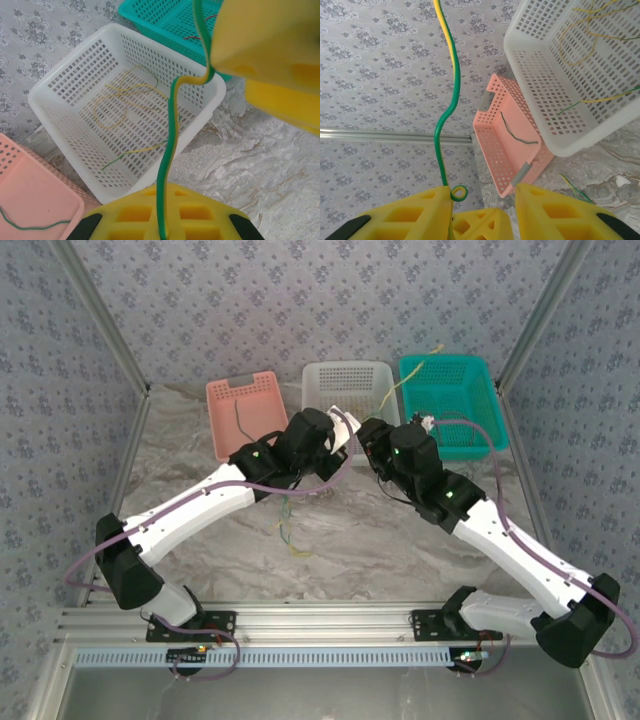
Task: Untangle the cables
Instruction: Straighten the cable.
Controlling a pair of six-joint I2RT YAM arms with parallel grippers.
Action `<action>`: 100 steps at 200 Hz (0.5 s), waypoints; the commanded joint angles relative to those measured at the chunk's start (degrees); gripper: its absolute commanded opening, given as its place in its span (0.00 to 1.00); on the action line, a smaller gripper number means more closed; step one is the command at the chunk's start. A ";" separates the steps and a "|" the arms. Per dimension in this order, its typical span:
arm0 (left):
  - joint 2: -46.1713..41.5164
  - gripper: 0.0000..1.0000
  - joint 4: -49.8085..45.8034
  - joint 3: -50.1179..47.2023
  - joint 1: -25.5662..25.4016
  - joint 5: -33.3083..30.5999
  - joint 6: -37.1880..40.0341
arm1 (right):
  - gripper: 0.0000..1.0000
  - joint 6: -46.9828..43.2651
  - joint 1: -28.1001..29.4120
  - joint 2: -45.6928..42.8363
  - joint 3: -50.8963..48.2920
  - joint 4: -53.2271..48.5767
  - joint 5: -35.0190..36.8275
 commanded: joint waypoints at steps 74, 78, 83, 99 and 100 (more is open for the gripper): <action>-1.50 0.00 -0.31 -0.49 -1.20 2.36 -0.43 | 0.36 -0.19 -3.52 2.57 0.54 9.01 -4.61; -1.54 0.00 -0.37 -0.50 -1.18 2.38 -0.54 | 0.36 -0.27 -3.68 2.26 0.25 9.33 -4.82; -1.53 0.00 -0.52 -0.50 -1.16 2.48 -0.78 | 0.37 -0.28 -3.80 1.76 -0.15 9.85 -5.14; -1.32 0.00 -1.95 0.40 -0.43 4.12 -2.79 | 0.41 -0.34 -4.23 -0.67 -2.22 11.03 -4.95; -1.34 0.00 -2.01 0.48 -0.35 4.31 -2.93 | 0.41 -0.32 -4.29 -0.75 -2.32 11.06 -4.90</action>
